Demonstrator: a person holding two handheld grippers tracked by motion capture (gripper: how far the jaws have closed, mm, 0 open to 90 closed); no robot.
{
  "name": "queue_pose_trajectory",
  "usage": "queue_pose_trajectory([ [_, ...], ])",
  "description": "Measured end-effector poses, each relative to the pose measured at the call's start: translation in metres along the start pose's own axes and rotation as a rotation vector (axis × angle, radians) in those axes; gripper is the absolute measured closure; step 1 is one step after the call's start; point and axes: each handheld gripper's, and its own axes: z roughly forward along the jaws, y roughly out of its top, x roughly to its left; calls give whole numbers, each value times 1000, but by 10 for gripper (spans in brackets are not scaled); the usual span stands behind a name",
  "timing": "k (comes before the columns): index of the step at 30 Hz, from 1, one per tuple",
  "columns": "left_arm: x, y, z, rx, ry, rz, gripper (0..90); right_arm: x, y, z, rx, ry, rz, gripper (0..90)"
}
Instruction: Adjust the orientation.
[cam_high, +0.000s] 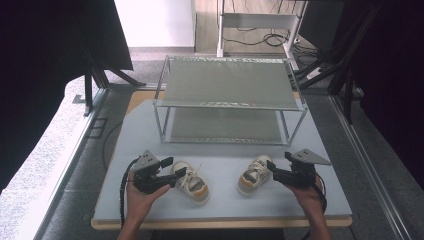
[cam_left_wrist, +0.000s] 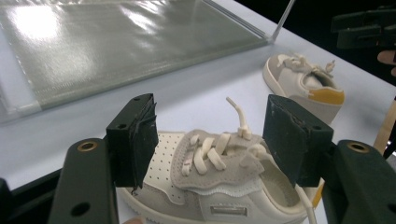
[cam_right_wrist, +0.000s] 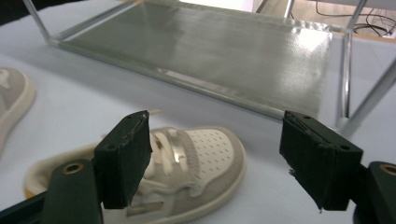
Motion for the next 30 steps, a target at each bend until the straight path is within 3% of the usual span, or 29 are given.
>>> queue_pose_trajectory([
  [14, -3, 2, 2, 19, -1, 12, 344, 22, 2, 4, -22, 32, -55, 315],
  [30, -10, 2, 8, 27, -18, 20, 344, 52, 7, 6, -74, 115, -97, 399],
])
